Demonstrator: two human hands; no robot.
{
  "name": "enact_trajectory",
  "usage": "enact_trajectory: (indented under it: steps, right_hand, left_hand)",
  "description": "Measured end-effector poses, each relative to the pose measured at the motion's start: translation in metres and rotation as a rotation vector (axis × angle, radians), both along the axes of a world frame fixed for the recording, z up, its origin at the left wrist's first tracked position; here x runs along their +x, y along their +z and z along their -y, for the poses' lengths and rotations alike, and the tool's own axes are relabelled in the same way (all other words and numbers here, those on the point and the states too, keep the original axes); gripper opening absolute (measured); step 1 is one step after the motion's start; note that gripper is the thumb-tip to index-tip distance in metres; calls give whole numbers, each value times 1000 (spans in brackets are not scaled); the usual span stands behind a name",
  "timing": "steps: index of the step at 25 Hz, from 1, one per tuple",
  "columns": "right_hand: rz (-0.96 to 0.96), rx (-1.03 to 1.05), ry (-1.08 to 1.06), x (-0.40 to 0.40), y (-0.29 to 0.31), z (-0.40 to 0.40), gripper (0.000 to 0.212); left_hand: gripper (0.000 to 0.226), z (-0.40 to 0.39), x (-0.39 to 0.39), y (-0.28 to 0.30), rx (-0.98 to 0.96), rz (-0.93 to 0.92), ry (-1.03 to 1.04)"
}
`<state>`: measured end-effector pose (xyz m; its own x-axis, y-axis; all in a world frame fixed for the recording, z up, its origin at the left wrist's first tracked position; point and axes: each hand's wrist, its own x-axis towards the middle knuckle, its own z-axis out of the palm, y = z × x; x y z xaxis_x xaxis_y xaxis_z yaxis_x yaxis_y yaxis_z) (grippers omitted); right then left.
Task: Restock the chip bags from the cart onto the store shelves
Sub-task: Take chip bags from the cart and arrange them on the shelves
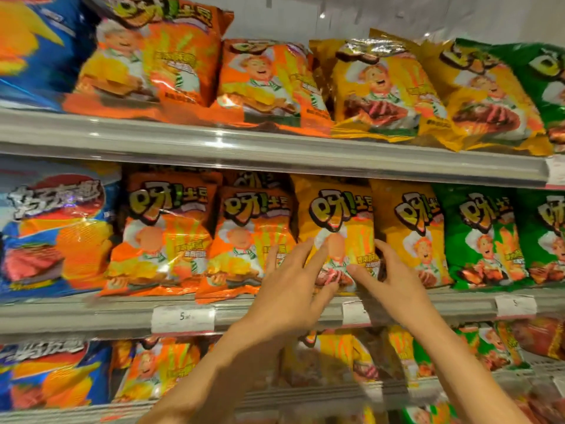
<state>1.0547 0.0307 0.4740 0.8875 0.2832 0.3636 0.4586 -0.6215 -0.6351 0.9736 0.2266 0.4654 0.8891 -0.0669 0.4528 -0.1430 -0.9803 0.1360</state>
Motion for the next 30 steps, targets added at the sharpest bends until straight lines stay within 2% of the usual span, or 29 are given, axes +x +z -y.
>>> enact_trajectory:
  steps: [3, 5, 7, 8, 11, 14, 16, 18, 20, 22, 24, 26, 28, 30]
  right_hand:
    - [-7, -138, -115, -4, 11, -5, 87]
    - [245, -155, -204, -15, 20, -15, 79]
    - [493, -82, -89, -27, 36, -45, 63]
    - [533, -87, 23, -28, 46, -65, 57]
    - [376, -282, 255, -11, 81, -133, 52]
    - [90, -418, 354, 20, 108, -181, 65]
    - [11, -507, 401, 34, 115, -194, 73]
    - [-31, -493, 462, 40, 121, -200, 65]
    - [-84, -413, 515, 40, 128, -204, 46]
    - [-42, -219, 518, 42, 131, -206, 26]
    - [25, -20, 452, 44, 129, -206, 21]
    - [63, -45, 356, 41, 121, -208, 32]
    - [184, -142, 223, 34, 112, -211, 43]
    - [270, -190, 102, 23, 101, -208, 45]
  left_hand:
    - [66, -21, -22, -1, 41, 140, 50]
    - [65, -40, -44, -12, 15, 249, 140]
    - [66, -53, -62, -29, -32, 248, 217]
    - [68, -55, -68, -37, -50, 204, 240]
    - [75, -51, -75, -52, 25, 100, 236]
    - [80, -49, -77, -58, 112, 93, 253]
    - [77, -51, -77, -60, 151, 111, 265]
    - [75, -52, -78, -60, 148, 104, 262]
    - [74, -49, -78, -54, 122, 21, 287]
    - [75, -48, -75, -51, 118, -43, 296]
    - [74, -47, -68, -51, 136, -72, 276]
    - [75, -43, -64, -47, 133, -77, 282]
    - [76, -36, -60, -44, 130, -78, 300]
    - [78, -29, -61, -38, 96, -102, 285]
